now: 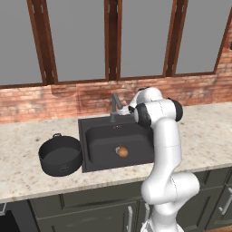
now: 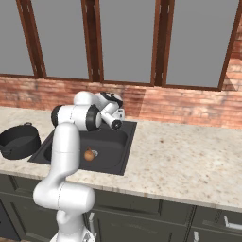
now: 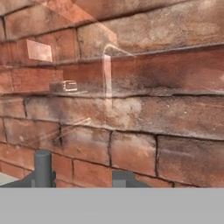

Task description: Dump the onion from the pot into the sink. Then turn on the water and wash the onion. Then turn off the water and put the onion back in the pot.

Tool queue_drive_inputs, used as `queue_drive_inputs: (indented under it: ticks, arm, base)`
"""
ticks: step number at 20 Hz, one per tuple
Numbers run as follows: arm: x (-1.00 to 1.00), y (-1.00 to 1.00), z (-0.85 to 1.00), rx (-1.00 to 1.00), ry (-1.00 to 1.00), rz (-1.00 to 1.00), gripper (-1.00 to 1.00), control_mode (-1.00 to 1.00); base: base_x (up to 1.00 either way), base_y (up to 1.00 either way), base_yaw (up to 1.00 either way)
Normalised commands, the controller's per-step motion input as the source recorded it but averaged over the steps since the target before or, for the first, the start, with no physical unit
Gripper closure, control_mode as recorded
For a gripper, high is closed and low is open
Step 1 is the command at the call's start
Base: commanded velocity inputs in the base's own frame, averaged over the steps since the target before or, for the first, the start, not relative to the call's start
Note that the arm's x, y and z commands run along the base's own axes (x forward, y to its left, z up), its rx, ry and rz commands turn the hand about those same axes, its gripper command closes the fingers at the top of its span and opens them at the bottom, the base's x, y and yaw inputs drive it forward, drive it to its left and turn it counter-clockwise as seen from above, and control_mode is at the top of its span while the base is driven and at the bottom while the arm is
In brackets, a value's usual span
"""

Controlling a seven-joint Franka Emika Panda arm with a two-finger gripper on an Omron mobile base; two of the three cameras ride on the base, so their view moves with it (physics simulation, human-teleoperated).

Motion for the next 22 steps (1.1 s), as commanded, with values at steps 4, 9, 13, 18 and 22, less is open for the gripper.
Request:
queue_drive_inputs:
  ticks: [4,9,13,18,22]
  arm:
    - [0.00,-1.00,-0.03,0.01,0.02,-0.01,1.00,-1.00]
    - [0.00,-1.00,-0.05,0.02,0.03,-0.02,1.00,-1.00]
    - [0.00,-1.00,-0.07,0.02,0.02,-0.02,1.00,-1.00]
    - [0.00,-1.00,-0.09,0.02,0.01,-0.02,1.00,-1.00]
    - [0.00,-1.00,-0.10,0.03,0.02,-0.02,1.00,-1.00]
  base:
    - [0.00,0.00,0.00]
    - [0.00,0.00,0.00]
    - [0.00,0.00,0.00]
    - [0.00,0.00,0.00]
    - [0.00,0.00,0.00]
